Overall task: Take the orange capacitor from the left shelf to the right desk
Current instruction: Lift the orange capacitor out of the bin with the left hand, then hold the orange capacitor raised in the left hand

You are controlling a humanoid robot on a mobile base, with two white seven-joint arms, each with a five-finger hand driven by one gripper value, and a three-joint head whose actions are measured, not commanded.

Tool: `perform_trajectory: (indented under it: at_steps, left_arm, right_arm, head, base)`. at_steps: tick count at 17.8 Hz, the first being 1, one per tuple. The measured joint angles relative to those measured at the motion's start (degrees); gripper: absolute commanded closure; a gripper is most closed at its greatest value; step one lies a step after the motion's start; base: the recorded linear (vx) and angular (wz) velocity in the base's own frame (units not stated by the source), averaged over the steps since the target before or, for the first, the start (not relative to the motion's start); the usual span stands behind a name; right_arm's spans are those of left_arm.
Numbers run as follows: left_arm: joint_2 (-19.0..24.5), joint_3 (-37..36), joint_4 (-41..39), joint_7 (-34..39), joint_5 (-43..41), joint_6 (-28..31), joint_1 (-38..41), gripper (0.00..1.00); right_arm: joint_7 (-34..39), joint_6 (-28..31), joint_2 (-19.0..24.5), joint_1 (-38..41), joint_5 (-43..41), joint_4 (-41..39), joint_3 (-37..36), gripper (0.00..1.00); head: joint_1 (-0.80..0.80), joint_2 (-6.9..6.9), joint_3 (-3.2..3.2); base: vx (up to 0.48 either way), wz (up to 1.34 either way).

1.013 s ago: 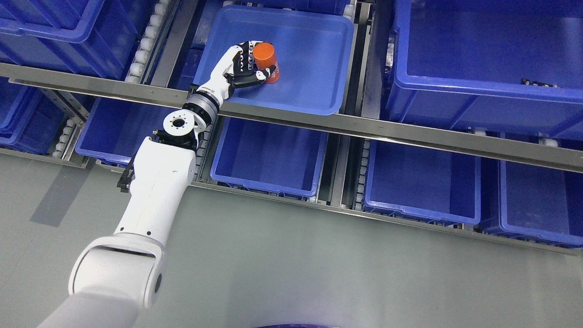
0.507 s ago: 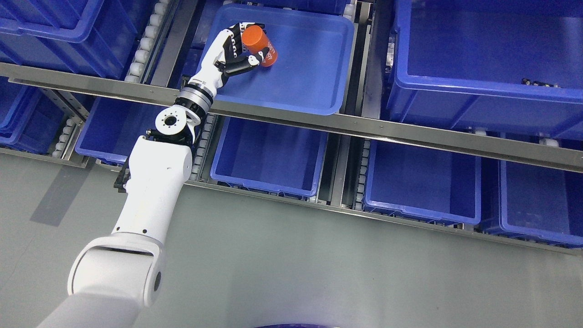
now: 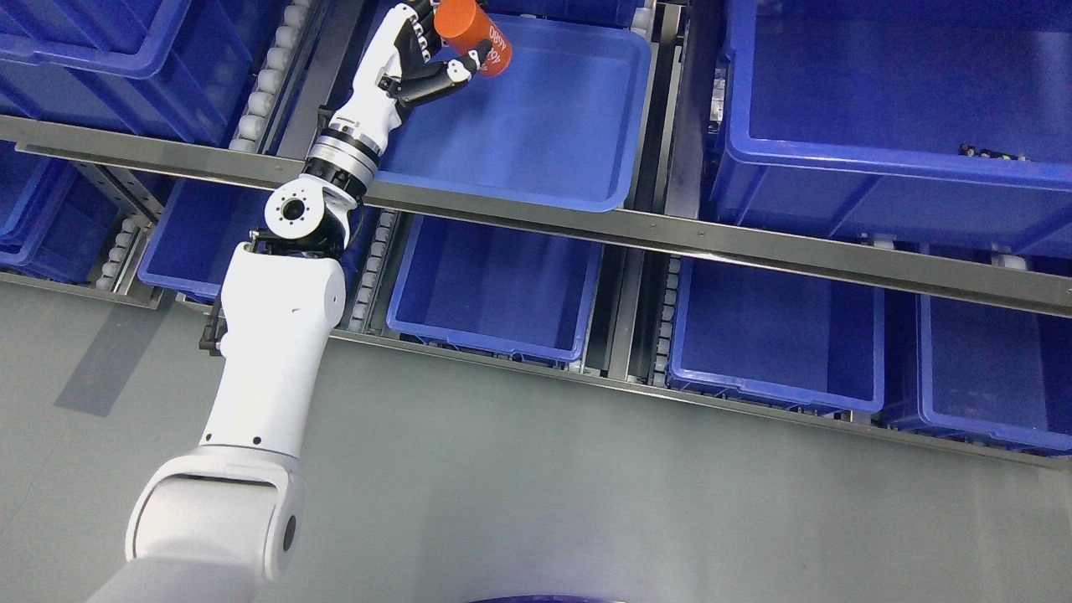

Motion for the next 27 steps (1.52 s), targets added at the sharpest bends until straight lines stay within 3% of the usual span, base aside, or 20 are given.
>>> perform_trajectory:
  at_steps: [10, 19, 27]
  left_arm:
    - [0.00, 1.73, -17.60, -0.06, 1.43, 4.26, 7.45, 0.99]
    - [0.00, 3.10, -28.78, -0.34, 1.76, -11.26, 20.88, 0.99]
    - [0.00, 3.63, -33.39, -0.34, 1.81, -17.68, 30.34, 0.99]
  right_arm:
    - [0.00, 0.00, 0.00, 0.00, 0.00, 0.00, 0.00, 0.00]
    - [0.00, 0.01, 0.00, 0.00, 0.00, 0.00, 0.00, 0.00]
    - [0.00, 0.02, -0.02, 0.00, 0.00, 0.00, 0.00, 0.00]
  head:
    - [0.00, 0.00, 0.00]
    - [0.00, 0.00, 0.00]
    - [0.00, 0.00, 0.00]
  base:
    - [0.000, 0.00]
    - [0.000, 0.00]
    - [0.000, 0.00]
